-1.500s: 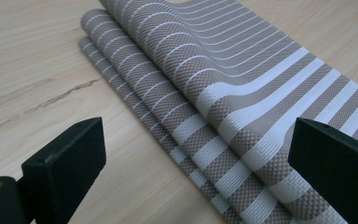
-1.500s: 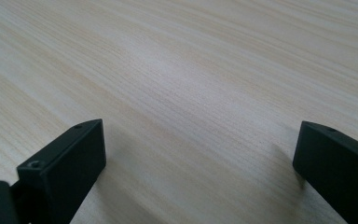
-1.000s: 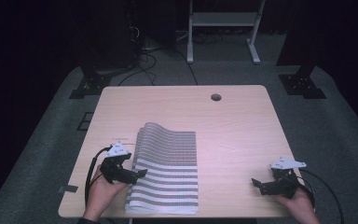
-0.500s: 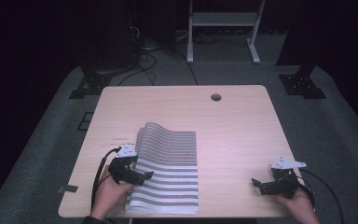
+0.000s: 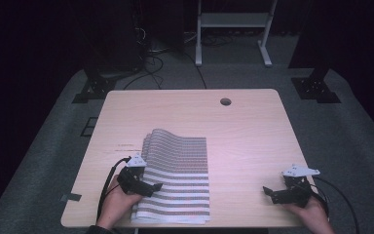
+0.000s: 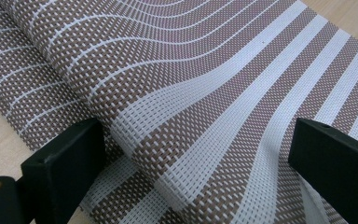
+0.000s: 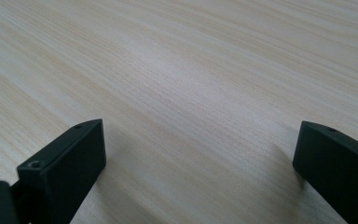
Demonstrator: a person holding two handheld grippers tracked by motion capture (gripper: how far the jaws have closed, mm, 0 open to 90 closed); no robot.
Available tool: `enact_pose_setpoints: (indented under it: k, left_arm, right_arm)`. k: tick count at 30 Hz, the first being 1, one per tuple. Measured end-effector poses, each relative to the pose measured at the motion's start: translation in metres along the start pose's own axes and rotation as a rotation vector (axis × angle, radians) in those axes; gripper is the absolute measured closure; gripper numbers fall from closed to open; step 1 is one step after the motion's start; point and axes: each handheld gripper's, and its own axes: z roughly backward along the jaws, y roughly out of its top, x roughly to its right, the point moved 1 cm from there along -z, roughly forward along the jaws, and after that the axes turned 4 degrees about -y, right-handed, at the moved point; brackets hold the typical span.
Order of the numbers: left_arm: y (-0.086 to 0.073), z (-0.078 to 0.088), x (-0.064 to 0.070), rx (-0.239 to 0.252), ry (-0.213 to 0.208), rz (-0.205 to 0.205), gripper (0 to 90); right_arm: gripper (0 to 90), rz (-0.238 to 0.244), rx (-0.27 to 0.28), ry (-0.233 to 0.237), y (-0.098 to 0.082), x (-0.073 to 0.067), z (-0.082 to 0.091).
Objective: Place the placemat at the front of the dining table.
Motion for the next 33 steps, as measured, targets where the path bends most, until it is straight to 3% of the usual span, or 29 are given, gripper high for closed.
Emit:
enact_pose_setpoints:
  k: [5, 11, 14, 16, 17, 18, 20, 25, 33]
  left_arm:
    - [-0.002, 0.0, 0.0, -0.004, -0.001, -0.002, 6.6]
    - [0.0, 0.007, -0.002, 0.001, -0.005, 0.015, 37.0]
    - [0.002, 0.01, -0.004, 0.0, -0.02, 0.046, 47.0]
    - [0.003, 0.011, -0.004, 0.001, -0.008, 0.06, 51.2]
    - [0.005, 0.012, -0.004, -0.002, -0.016, 0.071, 61.7]
    - [0.005, 0.013, -0.004, -0.007, -0.023, 0.074, 61.7]
    - [0.007, 0.016, -0.003, -0.002, -0.02, 0.078, 78.2]
    - [0.013, 0.023, 0.002, 0.006, -0.043, 0.083, 88.0]
    - [0.023, 0.029, 0.006, 0.031, -0.053, 0.073, 88.5]
  right_arm:
    - [1.2, 0.0, 0.0, 0.0, 0.0, 0.0, 0.0]
    - [1.2, 0.0, 0.0, 0.0, 0.0, 0.0, 0.0]
    - [1.2, 0.001, 0.0, 0.001, 0.0, 0.0, 0.0]
    - [1.2, 0.0, 0.0, 0.0, 0.0, 0.0, 0.0]
    - [1.2, 0.0, 0.0, 0.0, 0.0, 0.0, 0.0]
    - [1.2, 0.0, 0.0, 0.0, 0.0, 0.0, 0.0]
    - [1.2, 0.001, 0.0, 0.001, 0.0, 0.0, 0.0]
    - [1.2, 0.002, 0.0, 0.002, 0.0, 0.0, 0.0]
    - [1.2, 0.003, 0.0, 0.002, 0.0, 0.0, 0.0]
